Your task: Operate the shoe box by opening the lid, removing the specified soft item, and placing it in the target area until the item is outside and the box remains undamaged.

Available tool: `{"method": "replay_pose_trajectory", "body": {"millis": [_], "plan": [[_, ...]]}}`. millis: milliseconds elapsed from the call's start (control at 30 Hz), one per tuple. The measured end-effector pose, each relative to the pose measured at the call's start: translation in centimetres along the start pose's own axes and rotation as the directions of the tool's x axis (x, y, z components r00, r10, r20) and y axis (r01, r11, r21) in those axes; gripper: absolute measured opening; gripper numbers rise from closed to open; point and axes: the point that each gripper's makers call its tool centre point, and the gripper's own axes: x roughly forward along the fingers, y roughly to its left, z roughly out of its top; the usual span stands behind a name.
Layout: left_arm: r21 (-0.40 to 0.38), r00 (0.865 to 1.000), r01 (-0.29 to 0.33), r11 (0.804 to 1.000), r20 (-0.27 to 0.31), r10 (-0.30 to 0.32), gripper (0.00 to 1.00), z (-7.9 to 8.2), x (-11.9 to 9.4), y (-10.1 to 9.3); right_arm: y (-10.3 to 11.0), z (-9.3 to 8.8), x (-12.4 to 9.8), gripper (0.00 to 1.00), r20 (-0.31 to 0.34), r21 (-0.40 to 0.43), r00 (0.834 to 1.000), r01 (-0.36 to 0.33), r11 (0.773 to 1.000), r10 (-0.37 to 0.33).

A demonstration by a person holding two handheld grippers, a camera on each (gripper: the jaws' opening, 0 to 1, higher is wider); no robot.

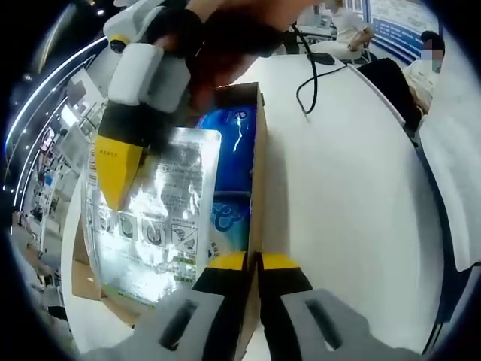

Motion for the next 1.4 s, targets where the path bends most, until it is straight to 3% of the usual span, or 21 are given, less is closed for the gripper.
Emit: {"method": "replay_pose_trajectory", "body": {"millis": [600,933,1400], "plan": [[-0.005,1.000,0.001,1.000,-0.002,-0.001,0.04,-0.1,0.0,0.0,2.9,0.9,-2.7,0.00,0.029,-0.021,0.999,0.019,1.000,-0.019],[0.000,1.000,0.002,1.000,-0.007,-0.002,0.04,-0.1,0.0,0.0,3.2,2.4,-5.3,0.00,0.073,0.017,0.997,0.011,1.000,-0.012],[0.002,1.000,0.003,1.000,-0.012,-0.003,0.04,-0.1,0.0,-0.1,2.8,3.5,-8.6,0.00,0.111,-0.001,0.993,0.025,1.000,-0.024]]}}
